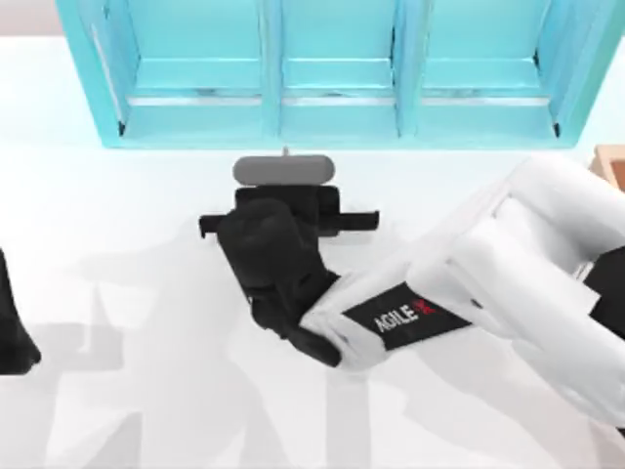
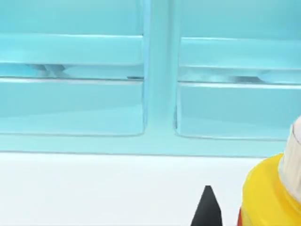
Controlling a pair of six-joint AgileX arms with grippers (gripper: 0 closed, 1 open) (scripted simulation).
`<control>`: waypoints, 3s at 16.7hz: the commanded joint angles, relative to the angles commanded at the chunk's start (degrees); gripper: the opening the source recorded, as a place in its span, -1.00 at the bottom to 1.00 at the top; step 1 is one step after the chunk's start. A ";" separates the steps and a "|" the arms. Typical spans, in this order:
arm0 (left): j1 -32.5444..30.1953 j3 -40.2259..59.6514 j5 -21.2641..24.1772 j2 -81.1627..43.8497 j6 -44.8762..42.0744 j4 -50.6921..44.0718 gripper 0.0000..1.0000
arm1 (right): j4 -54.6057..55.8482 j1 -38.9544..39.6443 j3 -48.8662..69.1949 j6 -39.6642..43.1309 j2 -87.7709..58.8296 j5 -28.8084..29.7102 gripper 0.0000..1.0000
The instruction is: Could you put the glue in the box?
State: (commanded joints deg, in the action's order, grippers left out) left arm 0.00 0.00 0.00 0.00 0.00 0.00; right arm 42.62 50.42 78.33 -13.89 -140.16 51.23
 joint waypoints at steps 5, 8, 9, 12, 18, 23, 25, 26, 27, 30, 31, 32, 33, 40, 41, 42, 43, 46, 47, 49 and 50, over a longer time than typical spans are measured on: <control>0.00 0.00 0.00 0.00 0.00 0.00 1.00 | -8.88 0.08 -0.02 -0.29 8.97 -0.17 -1.00; 0.00 0.00 0.00 0.00 0.00 0.00 1.00 | -10.08 0.15 0.11 -0.32 10.29 -0.15 -1.00; 0.00 0.00 0.00 0.00 0.00 0.00 1.00 | -10.08 0.15 0.11 -0.32 10.29 -0.15 -1.00; 0.00 0.00 0.00 0.00 0.00 0.00 1.00 | -10.24 -0.21 0.32 0.11 10.53 -0.58 -1.00; 0.00 0.00 0.00 0.00 0.00 0.00 1.00 | -19.70 -9.61 4.66 14.74 20.75 -12.77 -1.00; 0.00 0.00 0.00 0.00 0.00 0.00 1.00 | -36.56 -26.31 8.44 38.82 31.73 -32.46 -1.00; 0.00 0.00 0.00 0.00 0.00 0.00 1.00 | -45.09 -34.56 8.98 50.40 34.82 -41.83 -1.00; 0.00 0.00 0.00 0.00 0.00 0.00 1.00 | -49.61 -38.85 8.99 56.42 35.97 -46.69 -1.00; 0.00 0.00 0.00 0.00 0.00 0.00 1.00 | -54.27 -43.22 8.84 62.57 36.86 -51.64 -1.00; 0.00 0.00 0.00 0.00 0.00 0.00 1.00 | -68.92 -56.53 7.18 81.48 37.50 -66.79 -1.00; 0.00 0.00 0.00 0.00 0.00 0.00 1.00 | -73.90 -60.92 6.31 87.79 37.16 -71.84 -1.00; 0.00 0.00 0.00 0.00 0.00 0.00 1.00 | -78.89 -65.25 5.28 94.06 36.55 -76.85 -1.00; 0.00 0.00 0.00 0.00 0.00 0.00 1.00 | -83.84 -69.46 4.11 100.21 35.67 -81.76 -1.00; 0.00 0.00 0.00 0.00 0.00 0.00 1.00 | -114.78 -94.61 -5.38 137.77 26.27 -111.66 -1.00; 0.00 0.00 0.00 0.00 0.00 0.00 1.00 | -118.26 -97.31 -6.64 141.89 24.83 -114.92 -1.00; 0.00 0.00 0.00 0.00 0.00 0.00 1.00 | -121.36 -99.70 -7.79 145.56 23.49 -117.81 -1.00; 0.00 0.00 0.00 0.00 0.00 0.00 1.00 | -124.12 -101.80 -8.84 148.80 22.26 -120.37 -1.00; 0.00 0.00 0.00 0.00 0.00 0.00 1.00 | -129.82 -106.07 -11.07 155.45 19.56 -125.62 -1.00; 0.00 0.00 0.00 0.00 0.00 0.00 1.00 | -130.71 -106.73 -11.43 156.48 19.11 -126.43 -1.00; 0.00 0.00 0.00 0.00 0.00 0.00 1.00 | -131.13 -107.04 -11.61 156.97 18.89 -126.82 -1.00; 0.00 0.00 0.00 0.00 0.00 0.00 1.00 | -131.13 -107.04 -11.61 156.97 18.89 -126.82 -1.00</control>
State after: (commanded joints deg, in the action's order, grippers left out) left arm 0.00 0.00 0.00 0.00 0.00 0.00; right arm -88.51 -56.62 66.72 143.08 -121.27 -75.59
